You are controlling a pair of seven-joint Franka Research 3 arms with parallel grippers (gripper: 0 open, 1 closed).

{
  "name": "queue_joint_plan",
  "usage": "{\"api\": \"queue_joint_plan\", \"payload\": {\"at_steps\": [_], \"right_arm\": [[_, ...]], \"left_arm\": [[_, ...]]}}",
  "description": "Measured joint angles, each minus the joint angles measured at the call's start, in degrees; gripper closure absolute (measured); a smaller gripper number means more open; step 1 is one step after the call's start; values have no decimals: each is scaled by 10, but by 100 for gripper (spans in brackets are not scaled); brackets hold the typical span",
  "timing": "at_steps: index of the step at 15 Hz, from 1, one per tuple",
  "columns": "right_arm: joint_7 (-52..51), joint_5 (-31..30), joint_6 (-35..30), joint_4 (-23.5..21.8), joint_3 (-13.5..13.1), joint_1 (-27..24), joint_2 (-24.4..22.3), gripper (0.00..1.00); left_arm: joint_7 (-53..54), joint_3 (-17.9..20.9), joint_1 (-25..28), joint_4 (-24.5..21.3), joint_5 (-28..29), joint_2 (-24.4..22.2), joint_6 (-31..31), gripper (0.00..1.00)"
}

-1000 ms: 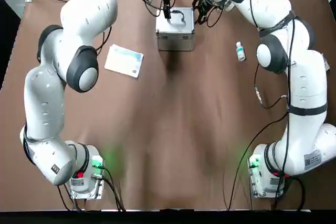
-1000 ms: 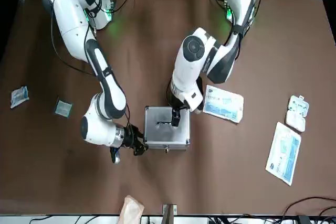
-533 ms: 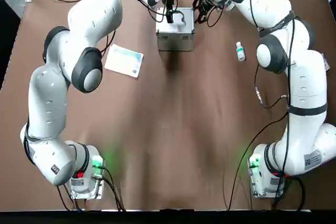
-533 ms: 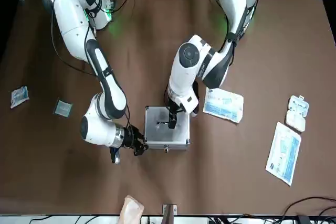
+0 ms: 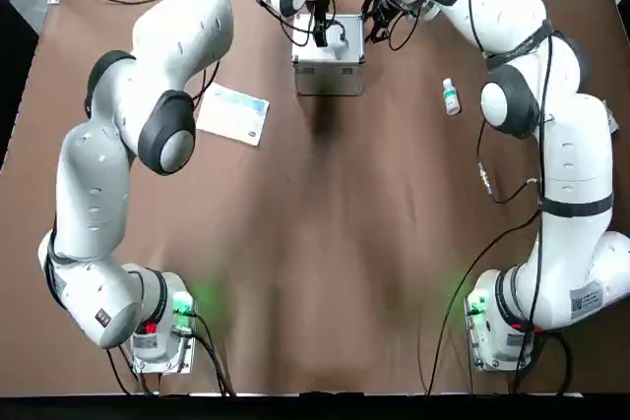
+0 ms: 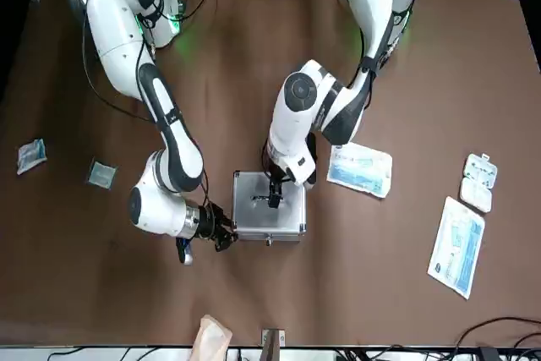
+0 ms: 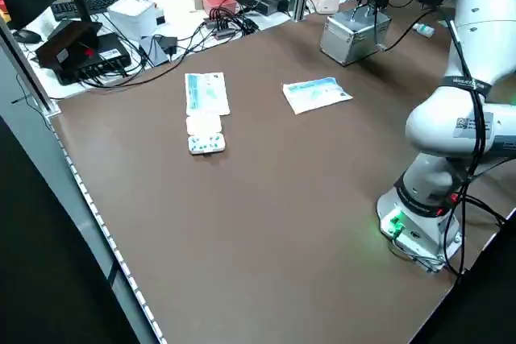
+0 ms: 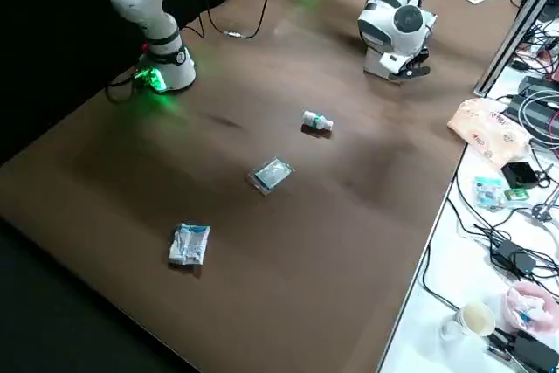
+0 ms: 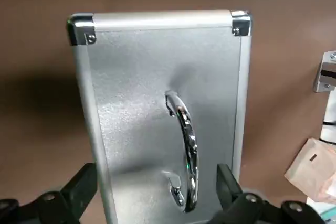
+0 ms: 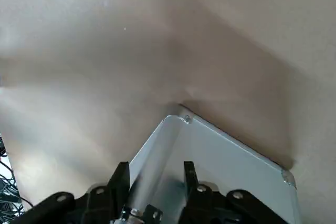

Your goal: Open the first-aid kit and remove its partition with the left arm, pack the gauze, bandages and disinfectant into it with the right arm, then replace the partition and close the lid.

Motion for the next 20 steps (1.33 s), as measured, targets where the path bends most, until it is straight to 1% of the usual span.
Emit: {"api": "queue_joint_plan", "payload": {"at_steps": [5,9,10,11,12,13,14,16,17,18,19,20], "right_arm": [[0,0,0,0,0,0,0,53],[0,0,0,0,0,0,0,53],[0,0,0,0,0,0,0,53],[0,0,0,0,0,0,0,53],[0,0,0,0,0,0,0,53],[0,0,0,0,0,0,0,53],[0,0,0,0,0,0,0,53],[0,0,0,0,0,0,0,53],[0,0,0,0,0,0,0,53],[0,0,0,0,0,0,0,53],[0,0,0,0,0,0,0,53],[0,0,0,0,0,0,0,53]], "left_arm": [[0,4,-1,0,7,9,25,0],[0,8,-2,0,8,17,33,1],[0,8,-3,0,8,17,34,7],[0,8,-4,1,8,18,34,17],[0,8,-5,1,8,18,38,31],[0,8,-5,1,8,18,40,32],[0,9,-5,1,8,18,40,36],[0,9,-5,1,9,18,42,38],[0,9,-5,2,9,18,45,45],[1,9,-5,2,9,18,48,48],[1,9,-5,2,9,18,50,48],[1,9,-5,2,9,18,51,54]]}}
